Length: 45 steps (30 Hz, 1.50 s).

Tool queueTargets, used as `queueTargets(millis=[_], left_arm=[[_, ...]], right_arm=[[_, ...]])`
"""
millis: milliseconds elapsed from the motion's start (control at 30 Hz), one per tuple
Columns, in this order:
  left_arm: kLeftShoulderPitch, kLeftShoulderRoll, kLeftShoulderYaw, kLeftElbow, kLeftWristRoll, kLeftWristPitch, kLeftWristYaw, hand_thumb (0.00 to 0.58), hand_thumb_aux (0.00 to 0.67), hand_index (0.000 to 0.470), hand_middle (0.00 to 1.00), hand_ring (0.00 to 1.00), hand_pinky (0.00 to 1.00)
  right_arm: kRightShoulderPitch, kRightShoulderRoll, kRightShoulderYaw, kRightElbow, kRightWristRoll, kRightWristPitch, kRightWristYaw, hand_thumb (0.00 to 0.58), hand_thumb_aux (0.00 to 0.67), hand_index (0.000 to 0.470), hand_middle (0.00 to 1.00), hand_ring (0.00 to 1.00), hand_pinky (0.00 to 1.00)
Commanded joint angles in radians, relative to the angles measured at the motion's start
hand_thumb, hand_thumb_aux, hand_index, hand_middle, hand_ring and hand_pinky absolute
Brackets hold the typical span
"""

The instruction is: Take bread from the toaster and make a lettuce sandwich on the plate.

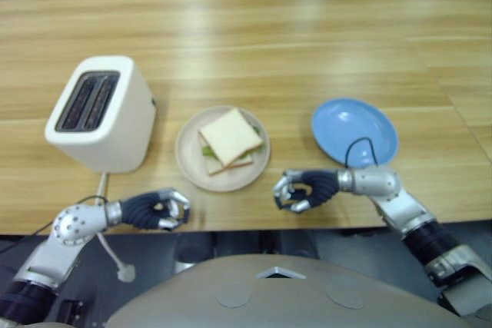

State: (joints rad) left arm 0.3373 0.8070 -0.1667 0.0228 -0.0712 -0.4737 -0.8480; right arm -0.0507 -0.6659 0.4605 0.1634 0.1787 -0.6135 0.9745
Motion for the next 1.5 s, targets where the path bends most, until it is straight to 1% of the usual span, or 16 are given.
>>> queueTargets(millis=[33, 167, 233, 367, 500, 600, 733, 833, 1000, 1100, 1167, 1233, 1333, 1400, 1433, 1500], left_arm=[[-0.102, -0.046, -0.052, 0.14, 0.179, 0.025, 0.072, 0.58, 0.67, 0.46, 1.0, 1.0, 1.0], [-0.228, -0.088, -0.1, 0.266, 0.359, 0.03, 0.185, 0.58, 0.67, 0.46, 1.0, 1.0, 1.0], [-0.283, -0.109, -0.123, 0.317, 0.416, 0.023, 0.227, 0.58, 0.67, 0.46, 1.0, 1.0, 1.0], [-0.368, -0.143, -0.162, 0.406, 0.513, 0.003, 0.321, 0.58, 0.67, 0.46, 1.0, 1.0, 1.0], [-0.436, -0.179, -0.185, 0.45, 0.555, -0.013, 0.381, 0.58, 0.67, 0.46, 1.0, 1.0, 1.0], [-0.481, -0.203, -0.194, 0.488, 0.578, -0.021, 0.429, 0.58, 0.67, 0.46, 1.0, 1.0, 1.0], [-0.571, -0.252, -0.207, 0.562, 0.621, -0.011, 0.517, 0.58, 0.67, 0.46, 1.0, 1.0, 1.0], [-0.685, -0.314, -0.209, 0.672, 0.659, 0.02, 0.633, 0.58, 0.67, 0.46, 1.0, 1.0, 1.0], [-0.842, -0.383, -0.253, 0.874, 0.741, 0.064, 0.812, 0.58, 0.67, 0.46, 1.0, 1.0, 1.0], [-0.905, -0.425, -0.271, 0.965, 0.753, 0.057, 0.887, 0.58, 0.67, 0.46, 1.0, 1.0, 1.0], [-0.915, -0.433, -0.282, 0.995, 0.757, 0.047, 0.908, 0.58, 0.67, 0.46, 1.0, 1.0, 1.0], [-0.901, -0.428, -0.292, 0.989, 0.757, 0.034, 0.914, 0.58, 0.67, 0.46, 1.0, 1.0, 1.0], [-0.826, -0.389, -0.286, 0.909, 0.734, 0.004, 0.887, 0.58, 0.67, 0.46, 1.0, 1.0, 1.0], [-0.714, -0.346, -0.253, 0.764, 0.666, -0.046, 0.834, 0.58, 0.67, 0.46, 1.0, 1.0, 1.0], [-0.67, -0.329, -0.24, 0.7, 0.64, -0.059, 0.814, 0.58, 0.67, 0.46, 1.0, 1.0, 1.0], [-0.539, -0.298, -0.192, 0.511, 0.527, -0.1, 0.766, 0.58, 0.67, 0.46, 1.0, 1.0, 1.0]], right_arm=[[-0.048, 0.067, 0.006, 0.137, -0.124, -0.051, -0.031, 0.58, 0.67, 0.46, 1.0, 1.0, 1.0], [-0.131, 0.158, 0.018, 0.319, -0.26, -0.115, -0.11, 0.58, 0.67, 0.46, 1.0, 1.0, 1.0], [-0.174, 0.19, 0.027, 0.4, -0.347, -0.142, -0.177, 0.58, 0.67, 0.46, 1.0, 1.0, 1.0], [-0.258, 0.245, 0.043, 0.543, -0.486, -0.193, -0.305, 0.58, 0.67, 0.46, 1.0, 1.0, 1.0], [-0.324, 0.276, 0.071, 0.64, -0.633, -0.208, -0.461, 0.58, 0.67, 0.46, 1.0, 1.0, 1.0], [-0.38, 0.286, 0.104, 0.698, -0.75, -0.195, -0.605, 0.58, 0.67, 0.46, 1.0, 1.0, 1.0], [-0.463, 0.306, 0.137, 0.767, -0.871, -0.149, -0.802, 0.58, 0.67, 0.46, 1.0, 1.0, 1.0], [-0.548, 0.345, 0.157, 0.855, -0.932, -0.082, -0.948, 0.58, 0.67, 0.46, 1.0, 1.0, 1.0], [-0.647, 0.398, 0.176, 0.968, -0.981, -0.008, -1.127, 0.58, 0.67, 0.46, 1.0, 1.0, 1.0], [-0.674, 0.417, 0.173, 1.0, -0.977, -0.005, -1.181, 0.58, 0.67, 0.46, 1.0, 1.0, 1.0], [-0.674, 0.419, 0.179, 1.003, -0.978, -0.019, -1.199, 0.58, 0.67, 0.46, 1.0, 1.0, 1.0], [-0.654, 0.412, 0.17, 0.987, -0.958, -0.059, -1.202, 0.58, 0.67, 0.46, 1.0, 1.0, 1.0], [-0.591, 0.386, 0.126, 0.943, -0.884, -0.15, -1.174, 0.58, 0.67, 0.46, 1.0, 1.0, 1.0], [-0.507, 0.359, 0.064, 0.87, -0.765, -0.249, -1.122, 0.58, 0.67, 0.46, 1.0, 1.0, 1.0], [-0.474, 0.351, 0.039, 0.835, -0.717, -0.28, -1.095, 0.58, 0.67, 0.46, 1.0, 1.0, 1.0], [-0.364, 0.347, -0.023, 0.732, -0.555, -0.355, -1.041, 0.58, 0.67, 0.46, 1.0, 1.0, 1.0]])
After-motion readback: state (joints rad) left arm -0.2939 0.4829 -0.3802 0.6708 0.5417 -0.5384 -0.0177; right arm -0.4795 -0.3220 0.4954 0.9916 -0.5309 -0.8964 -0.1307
